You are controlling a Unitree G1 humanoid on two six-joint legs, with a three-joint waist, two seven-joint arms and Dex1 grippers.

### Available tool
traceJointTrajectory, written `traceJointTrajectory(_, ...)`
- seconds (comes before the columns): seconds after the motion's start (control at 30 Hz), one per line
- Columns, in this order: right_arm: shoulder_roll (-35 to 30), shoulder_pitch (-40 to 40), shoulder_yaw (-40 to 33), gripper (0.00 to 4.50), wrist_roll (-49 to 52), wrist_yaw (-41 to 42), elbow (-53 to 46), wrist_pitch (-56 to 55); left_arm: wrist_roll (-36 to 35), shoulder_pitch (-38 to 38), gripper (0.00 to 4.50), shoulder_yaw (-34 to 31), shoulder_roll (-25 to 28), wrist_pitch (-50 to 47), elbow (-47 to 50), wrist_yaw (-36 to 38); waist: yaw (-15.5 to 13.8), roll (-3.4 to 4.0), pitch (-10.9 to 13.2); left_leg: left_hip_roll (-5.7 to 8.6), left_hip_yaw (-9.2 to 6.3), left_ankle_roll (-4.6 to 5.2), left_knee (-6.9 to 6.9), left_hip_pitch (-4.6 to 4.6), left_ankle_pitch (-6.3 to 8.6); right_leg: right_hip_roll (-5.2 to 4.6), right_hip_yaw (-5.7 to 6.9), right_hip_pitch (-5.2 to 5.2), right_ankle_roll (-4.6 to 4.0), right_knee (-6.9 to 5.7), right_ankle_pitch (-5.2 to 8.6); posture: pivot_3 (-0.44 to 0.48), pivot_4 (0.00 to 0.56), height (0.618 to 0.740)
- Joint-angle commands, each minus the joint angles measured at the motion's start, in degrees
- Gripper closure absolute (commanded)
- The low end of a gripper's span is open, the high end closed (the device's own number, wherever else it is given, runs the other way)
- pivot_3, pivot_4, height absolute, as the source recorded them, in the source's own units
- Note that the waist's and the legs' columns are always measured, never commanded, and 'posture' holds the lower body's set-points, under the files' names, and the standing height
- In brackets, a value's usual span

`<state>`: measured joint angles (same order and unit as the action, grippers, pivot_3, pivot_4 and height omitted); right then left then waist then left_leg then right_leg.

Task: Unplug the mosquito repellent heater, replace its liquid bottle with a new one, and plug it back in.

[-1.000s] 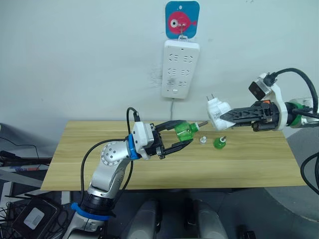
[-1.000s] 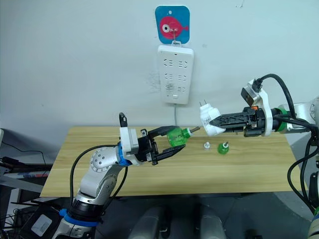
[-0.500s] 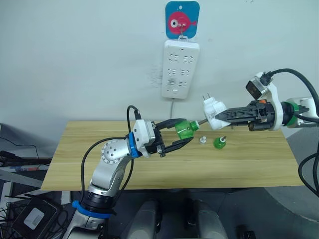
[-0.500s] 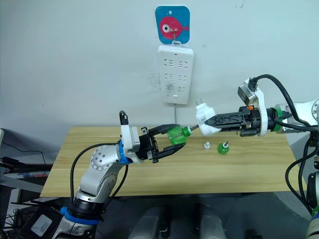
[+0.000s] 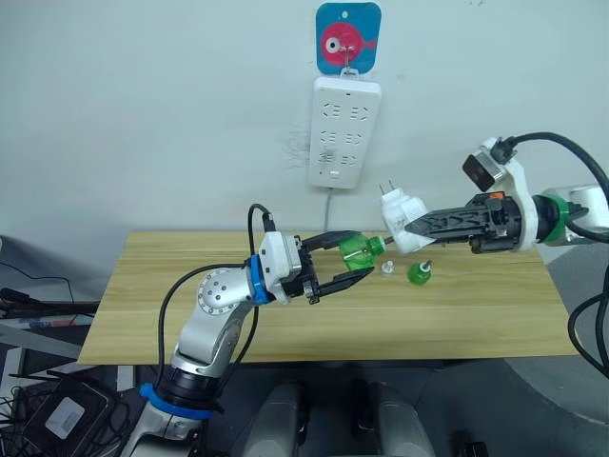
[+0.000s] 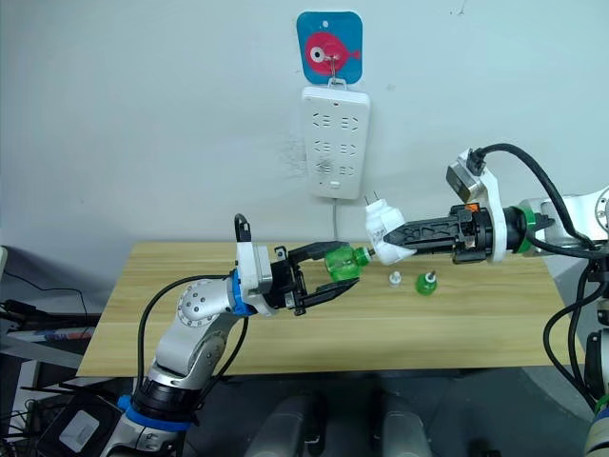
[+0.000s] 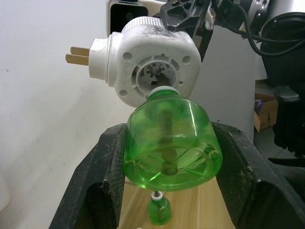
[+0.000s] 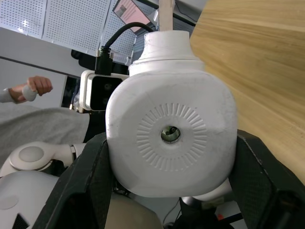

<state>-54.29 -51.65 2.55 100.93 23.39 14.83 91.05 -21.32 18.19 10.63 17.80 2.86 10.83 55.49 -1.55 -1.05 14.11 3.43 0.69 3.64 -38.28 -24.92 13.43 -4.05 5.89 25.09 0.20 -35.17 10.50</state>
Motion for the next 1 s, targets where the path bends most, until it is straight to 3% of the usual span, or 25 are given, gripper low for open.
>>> traceJointTrajectory(0.03, 0.41, 0.88, -0.16, 1.56, 1.79, -0.52, -2.81, 0.15, -0.39, 2.01, 2.23, 0.45, -0.69, 0.83, 3.04, -0.43, -0.03, 0.0, 0.0, 0.0, 0.0, 0.0, 0.0, 0.0, 0.0, 0.0, 0.0, -0.01, 0.0, 0.0, 0.0, 0.024, 0.203, 0.74)
traceJointTrajectory(0.73, 1.54, 0.91, -2.67, 1.56, -6.04, 1.79, 0.45, 1.45, 0.04, 2.75, 2.23, -0.61, -0.7, 1.81, 2.66, -0.43, -0.06, 0.01, -0.01, -0.01, 0.01, 0.02, -0.16, 0.0, 0.0, 0.02, -0.02, -0.05, -0.06, -0.04, -0.12, 0.019, 0.209, 0.74)
traceJointTrajectory(1.0, 2.1, -0.87, -1.59, 1.56, 1.61, -0.04, 0.06, 1.38, 0.46, 1.93, 2.23, 0.34, -0.62, 1.58, 2.28, 0.25, 0.01, 0.01, -0.01, 0.0, 0.0, 0.03, -0.21, 0.0, 0.01, 0.02, -0.03, -0.06, -0.04, -0.06, -0.11, 0.011, 0.21, 0.74)
